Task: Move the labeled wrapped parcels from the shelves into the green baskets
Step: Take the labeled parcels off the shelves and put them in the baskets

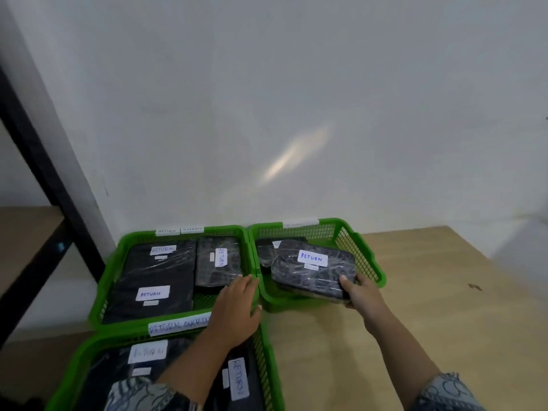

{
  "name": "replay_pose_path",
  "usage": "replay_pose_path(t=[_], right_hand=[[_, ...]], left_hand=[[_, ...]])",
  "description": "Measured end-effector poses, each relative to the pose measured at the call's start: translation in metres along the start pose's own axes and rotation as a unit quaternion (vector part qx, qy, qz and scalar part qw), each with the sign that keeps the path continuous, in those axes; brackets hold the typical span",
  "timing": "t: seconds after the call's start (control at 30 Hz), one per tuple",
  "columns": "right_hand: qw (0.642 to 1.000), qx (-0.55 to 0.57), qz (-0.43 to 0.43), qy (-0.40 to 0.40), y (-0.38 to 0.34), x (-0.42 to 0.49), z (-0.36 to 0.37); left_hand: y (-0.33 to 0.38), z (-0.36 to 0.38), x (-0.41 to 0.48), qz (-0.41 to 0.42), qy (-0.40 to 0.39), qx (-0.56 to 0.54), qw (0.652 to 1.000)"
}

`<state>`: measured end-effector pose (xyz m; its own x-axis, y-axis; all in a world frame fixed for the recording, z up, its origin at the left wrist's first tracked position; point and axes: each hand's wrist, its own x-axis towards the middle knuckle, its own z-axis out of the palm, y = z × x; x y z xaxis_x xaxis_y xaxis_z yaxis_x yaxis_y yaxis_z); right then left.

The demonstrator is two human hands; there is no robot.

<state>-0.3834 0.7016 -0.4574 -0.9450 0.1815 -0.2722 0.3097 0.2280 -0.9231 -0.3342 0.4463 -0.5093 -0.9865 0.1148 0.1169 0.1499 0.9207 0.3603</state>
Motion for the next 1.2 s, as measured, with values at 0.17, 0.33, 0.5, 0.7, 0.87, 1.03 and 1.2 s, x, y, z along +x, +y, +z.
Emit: replay_pose_path(t=[0.17,0.33,0.5,0.7,0.87,1.03,1.2], right_hand=[[0.993,-0.090,0.006,-0.073,-0.005,0.067,0.000],[0.970,-0.193,0.019,-0.147,-0.005,0.112,0.002],[0.950,-0.242,0.033,-0.196,0.001,0.133,0.003],[0.935,-0.272,0.024,-0.225,0.015,0.132,0.019],[0.901,-0.386,-0.014,-0.199,0.029,0.134,0.032],[0.895,-0.413,-0.041,-0.164,0.033,0.131,0.034],[0.899,-0.408,-0.064,-0.149,0.036,0.129,0.033]], left_hand=[[0.011,0.020,0.033,-0.072,0.006,0.005,0.997],[0.020,0.034,0.054,-0.119,0.003,0.022,0.993],[0.019,0.048,0.066,-0.155,-0.001,0.047,0.987],[0.012,0.063,0.062,-0.153,0.039,0.055,0.986],[0.009,0.068,0.062,-0.161,0.047,0.045,0.985],[0.011,0.066,0.061,-0.166,0.038,0.045,0.984],[0.010,0.066,0.061,-0.164,0.031,0.043,0.985]])
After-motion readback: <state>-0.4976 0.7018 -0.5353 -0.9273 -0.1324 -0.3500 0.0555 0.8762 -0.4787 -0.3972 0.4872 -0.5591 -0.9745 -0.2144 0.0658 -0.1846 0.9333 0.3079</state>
